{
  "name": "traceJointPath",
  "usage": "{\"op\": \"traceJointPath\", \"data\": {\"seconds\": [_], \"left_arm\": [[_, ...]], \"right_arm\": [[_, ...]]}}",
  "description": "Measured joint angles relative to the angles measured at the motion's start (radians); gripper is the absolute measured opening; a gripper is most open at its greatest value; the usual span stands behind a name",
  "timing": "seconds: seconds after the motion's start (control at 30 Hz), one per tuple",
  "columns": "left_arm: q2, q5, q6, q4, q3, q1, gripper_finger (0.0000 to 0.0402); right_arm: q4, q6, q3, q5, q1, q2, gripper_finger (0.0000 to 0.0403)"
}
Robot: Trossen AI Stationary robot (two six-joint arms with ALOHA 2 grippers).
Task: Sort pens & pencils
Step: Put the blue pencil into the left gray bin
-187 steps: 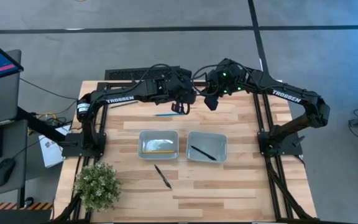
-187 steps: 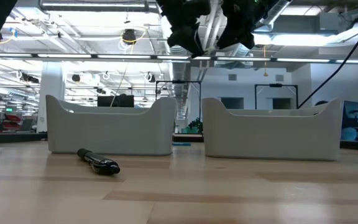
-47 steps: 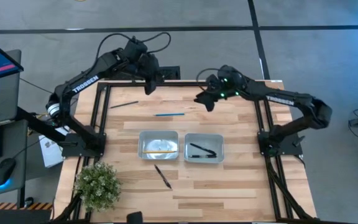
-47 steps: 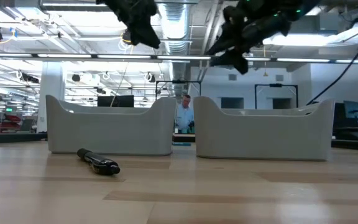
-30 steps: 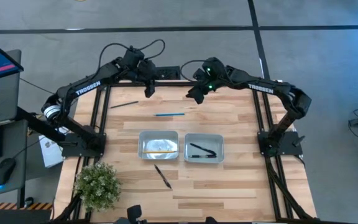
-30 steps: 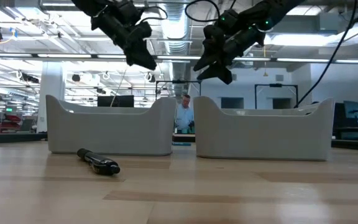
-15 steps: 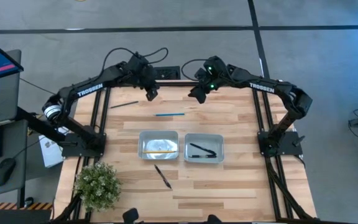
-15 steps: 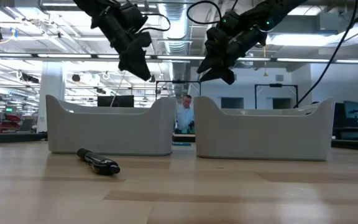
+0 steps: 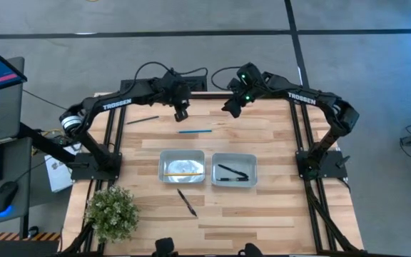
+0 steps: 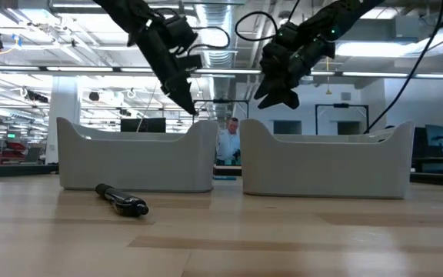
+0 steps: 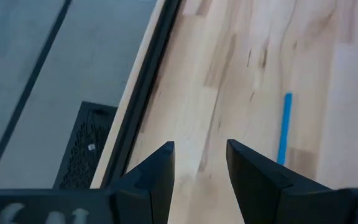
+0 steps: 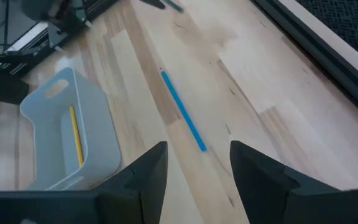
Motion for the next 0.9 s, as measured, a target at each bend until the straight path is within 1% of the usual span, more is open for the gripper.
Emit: {"op": "traceJointPath", "data": {"seconds": [0.13,0.3,0.43,0.57,0.7,0.8,0.9], "left_arm": [[0.017,-0.01,0.008,0.005,0.002,-0.001,0.0138],[0.016,-0.007,0.069,0.004,0.001,-0.002,0.0138],[0.047,-0.008,0.099,-0.003,0.006,-0.006,0.0127],[0.11,0.0,0.075,-0.016,0.048,-0.016,0.0105],[0.17,0.003,0.03,-0.063,0.1,-0.025,0.0087],[0.194,0.012,0.016,-0.084,0.126,-0.034,0.0079],[0.197,0.011,0.016,-0.092,0.126,-0.045,0.0078]], "right_arm": [[-0.011,-0.017,0.0,-0.003,-0.011,0.0,0.0196],[-0.01,-0.026,0.0,-0.004,-0.013,0.0,0.0194],[-0.011,-0.054,0.0,-0.003,-0.013,0.0,0.0195],[-0.014,-0.07,0.0,-0.003,-0.017,0.0,0.0196],[-0.026,-0.07,0.0,-0.001,-0.024,0.0,0.0195],[-0.043,-0.07,0.0,0.0,-0.026,0.0,0.0194],[-0.044,-0.07,-0.001,0.0,-0.03,0.0,0.0194]]}}
